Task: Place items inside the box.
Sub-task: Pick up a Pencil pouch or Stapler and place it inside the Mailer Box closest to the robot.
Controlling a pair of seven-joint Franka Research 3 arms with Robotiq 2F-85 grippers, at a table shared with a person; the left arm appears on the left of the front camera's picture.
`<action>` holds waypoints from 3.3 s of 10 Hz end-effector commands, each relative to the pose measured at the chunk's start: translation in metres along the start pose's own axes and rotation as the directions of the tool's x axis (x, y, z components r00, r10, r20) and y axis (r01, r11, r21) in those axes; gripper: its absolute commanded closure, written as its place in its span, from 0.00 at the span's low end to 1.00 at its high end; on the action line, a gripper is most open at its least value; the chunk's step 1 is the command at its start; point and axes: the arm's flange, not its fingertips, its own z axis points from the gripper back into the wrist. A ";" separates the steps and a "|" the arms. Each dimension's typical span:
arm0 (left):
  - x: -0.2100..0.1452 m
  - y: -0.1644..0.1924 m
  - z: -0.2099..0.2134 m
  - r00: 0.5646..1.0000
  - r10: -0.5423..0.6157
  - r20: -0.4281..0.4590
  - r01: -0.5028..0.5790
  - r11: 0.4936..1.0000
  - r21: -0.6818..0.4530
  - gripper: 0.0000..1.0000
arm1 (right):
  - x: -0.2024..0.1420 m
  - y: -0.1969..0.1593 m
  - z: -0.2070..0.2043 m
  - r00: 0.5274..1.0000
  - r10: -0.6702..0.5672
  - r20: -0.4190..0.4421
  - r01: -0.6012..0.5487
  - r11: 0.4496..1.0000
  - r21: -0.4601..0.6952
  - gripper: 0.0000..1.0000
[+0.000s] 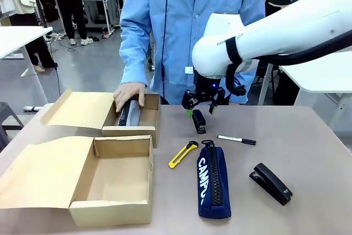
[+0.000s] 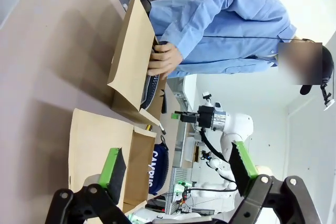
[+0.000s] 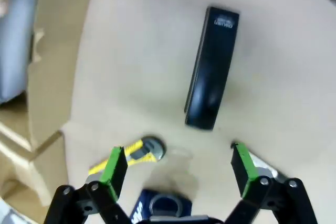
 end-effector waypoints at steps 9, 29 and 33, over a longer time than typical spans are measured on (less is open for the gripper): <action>-0.001 0.000 0.000 1.000 -0.019 0.003 0.019 1.000 -0.023 0.00 | 0.026 -0.030 -0.077 0.993 -0.098 0.062 0.104 0.990 -0.098 0.00; -0.001 0.000 0.000 1.000 -0.019 0.003 0.019 1.000 -0.023 0.00 | -0.192 0.076 0.084 0.995 0.096 0.027 -0.093 0.991 -0.100 1.00; -0.001 0.000 0.000 1.000 -0.019 0.003 0.019 1.000 -0.023 0.00 | -0.224 0.197 0.030 0.829 0.555 -0.061 -0.554 0.804 -0.216 1.00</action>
